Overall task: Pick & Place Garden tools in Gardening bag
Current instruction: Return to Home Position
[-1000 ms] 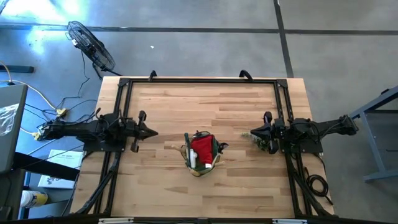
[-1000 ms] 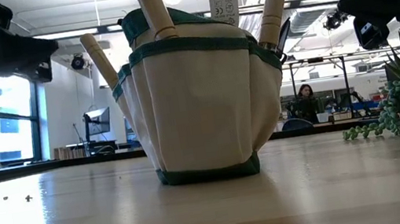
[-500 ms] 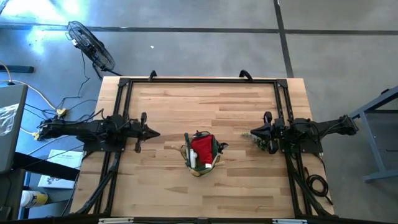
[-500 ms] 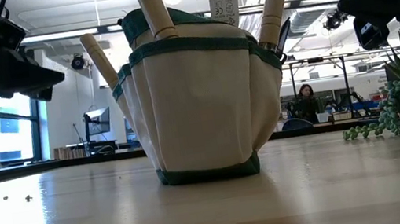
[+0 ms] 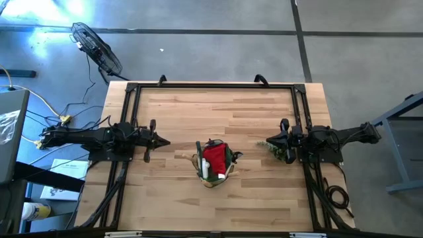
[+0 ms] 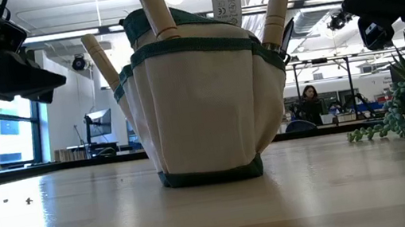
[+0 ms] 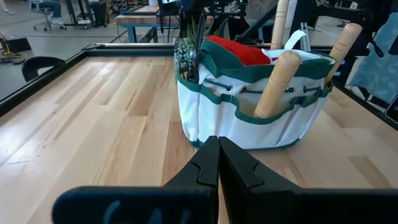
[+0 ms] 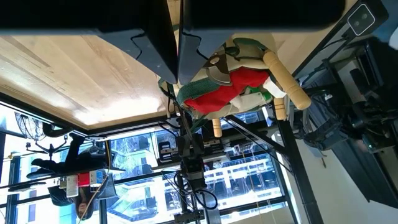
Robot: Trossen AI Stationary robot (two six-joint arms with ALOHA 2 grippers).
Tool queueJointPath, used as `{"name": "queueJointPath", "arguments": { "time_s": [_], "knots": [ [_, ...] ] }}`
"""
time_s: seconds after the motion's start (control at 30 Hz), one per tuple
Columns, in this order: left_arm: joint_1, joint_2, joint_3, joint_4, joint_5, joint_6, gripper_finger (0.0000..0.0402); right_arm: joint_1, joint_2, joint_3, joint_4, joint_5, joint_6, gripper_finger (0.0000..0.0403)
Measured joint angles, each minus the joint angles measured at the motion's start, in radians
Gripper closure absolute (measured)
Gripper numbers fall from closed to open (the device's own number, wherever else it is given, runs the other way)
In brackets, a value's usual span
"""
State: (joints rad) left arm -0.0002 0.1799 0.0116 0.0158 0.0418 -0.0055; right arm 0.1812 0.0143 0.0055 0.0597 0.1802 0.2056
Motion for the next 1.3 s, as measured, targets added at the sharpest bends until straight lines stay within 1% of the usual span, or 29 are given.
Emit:
{"name": "queueJointPath", "arguments": {
  "time_s": [0.23,0.33,0.73,1.3],
  "knots": [
    [-0.013,-0.006,0.000,-0.001,-0.008,0.000,0.0402,0.000,0.000,0.000,0.000,0.000,0.000,0.0399],
    [-0.028,-0.045,0.000,-0.002,-0.013,0.000,0.0402,0.000,0.000,0.000,0.000,0.000,0.000,0.0399],
    [-0.026,-0.177,0.000,-0.001,-0.009,0.000,0.0402,0.000,0.000,0.000,0.000,0.000,0.000,0.0399],
    [-0.026,-0.170,0.003,-0.013,-0.008,0.000,0.0402,0.000,0.000,0.000,0.000,0.000,0.000,0.0399]
  ]
}}
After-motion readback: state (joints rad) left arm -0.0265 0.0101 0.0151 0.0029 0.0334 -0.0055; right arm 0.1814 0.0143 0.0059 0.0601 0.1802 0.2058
